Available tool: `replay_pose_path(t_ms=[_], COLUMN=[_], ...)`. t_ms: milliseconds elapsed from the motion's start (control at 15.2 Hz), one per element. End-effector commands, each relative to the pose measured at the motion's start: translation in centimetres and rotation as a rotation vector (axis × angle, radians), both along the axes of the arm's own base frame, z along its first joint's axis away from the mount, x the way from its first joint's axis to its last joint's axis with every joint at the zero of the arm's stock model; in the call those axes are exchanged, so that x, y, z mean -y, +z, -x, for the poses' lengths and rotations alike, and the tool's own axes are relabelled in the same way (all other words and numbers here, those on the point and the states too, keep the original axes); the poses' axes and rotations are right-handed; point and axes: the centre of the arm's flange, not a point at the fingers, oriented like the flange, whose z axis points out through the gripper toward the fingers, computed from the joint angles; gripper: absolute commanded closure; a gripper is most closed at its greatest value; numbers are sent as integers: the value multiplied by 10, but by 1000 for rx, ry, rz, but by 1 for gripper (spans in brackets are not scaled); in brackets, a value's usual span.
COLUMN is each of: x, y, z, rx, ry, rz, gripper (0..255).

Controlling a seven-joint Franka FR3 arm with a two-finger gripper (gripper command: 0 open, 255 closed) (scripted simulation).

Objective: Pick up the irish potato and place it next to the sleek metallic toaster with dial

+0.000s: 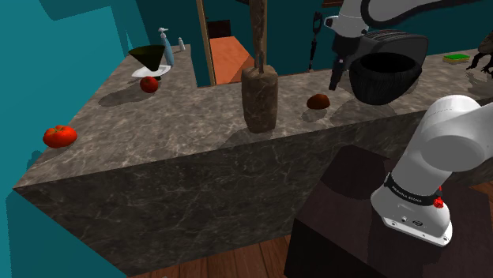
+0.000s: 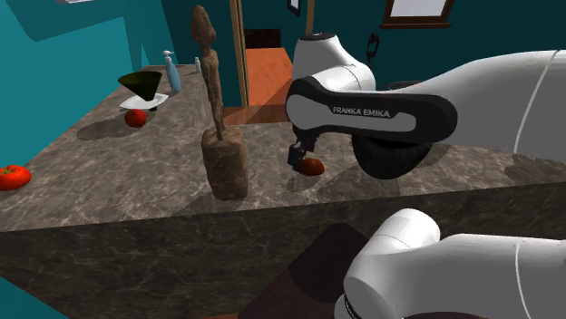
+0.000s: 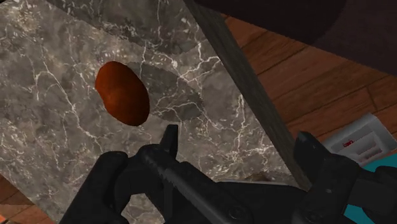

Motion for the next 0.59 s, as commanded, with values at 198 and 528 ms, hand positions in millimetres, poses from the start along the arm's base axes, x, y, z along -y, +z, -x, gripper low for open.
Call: replay_pose_path(t_ms=[198,528], x=[39,81], y=[-48,-90], z=[-5,-18], rx=[7,13], ry=[182,358], rz=[78,153], gripper=[0,0])
